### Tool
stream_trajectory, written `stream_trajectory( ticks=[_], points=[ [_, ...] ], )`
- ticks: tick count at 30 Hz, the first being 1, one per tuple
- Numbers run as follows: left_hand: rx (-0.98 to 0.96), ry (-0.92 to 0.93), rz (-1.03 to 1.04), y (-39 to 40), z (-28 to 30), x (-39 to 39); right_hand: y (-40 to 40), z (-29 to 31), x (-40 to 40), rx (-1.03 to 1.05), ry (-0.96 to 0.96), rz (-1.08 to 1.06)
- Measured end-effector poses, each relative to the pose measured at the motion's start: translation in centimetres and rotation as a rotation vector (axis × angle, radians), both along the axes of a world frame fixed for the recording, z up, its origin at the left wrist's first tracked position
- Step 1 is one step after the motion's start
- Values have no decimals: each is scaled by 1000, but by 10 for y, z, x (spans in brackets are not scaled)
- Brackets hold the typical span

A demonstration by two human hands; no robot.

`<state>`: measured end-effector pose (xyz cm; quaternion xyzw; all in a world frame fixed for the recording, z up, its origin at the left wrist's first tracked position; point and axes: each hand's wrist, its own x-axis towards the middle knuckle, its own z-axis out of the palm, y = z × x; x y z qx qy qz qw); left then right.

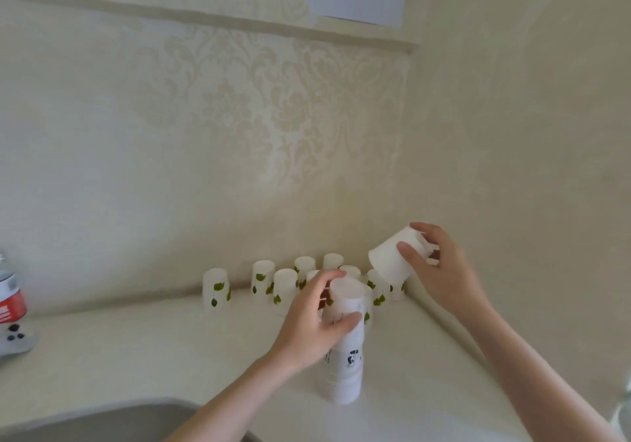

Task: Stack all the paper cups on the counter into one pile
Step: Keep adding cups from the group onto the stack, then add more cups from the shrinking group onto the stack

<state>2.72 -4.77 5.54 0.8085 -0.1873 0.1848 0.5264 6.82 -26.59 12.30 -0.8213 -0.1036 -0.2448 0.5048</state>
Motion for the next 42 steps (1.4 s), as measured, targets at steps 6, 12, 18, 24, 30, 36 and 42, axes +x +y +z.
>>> stream_trajectory(
  ticks=[6, 12, 18, 24, 30, 36, 42],
  points=[
    [-77, 251, -67, 3, -45, 3, 26, -10, -18, -101, -25, 110],
    [-232, 283, 2, 57, -44, -1, 54, -31, -22, -323, 12, 243],
    [-399, 105, 454, 122, -42, 23, 61, -56, -21, -393, 109, 286],
    [-190, 120, 783, 170, -57, 75, 47, -71, -10, -249, 271, 374],
    [-202, 223, 814, 199, -70, 120, 20, -105, 62, -11, 356, 33],
    [-209, 283, 765, 196, -81, 145, 42, -136, 98, -10, 461, 33],
    [-276, 250, 773, 176, -62, 133, 53, -152, 100, 3, 424, 16]
  ],
)
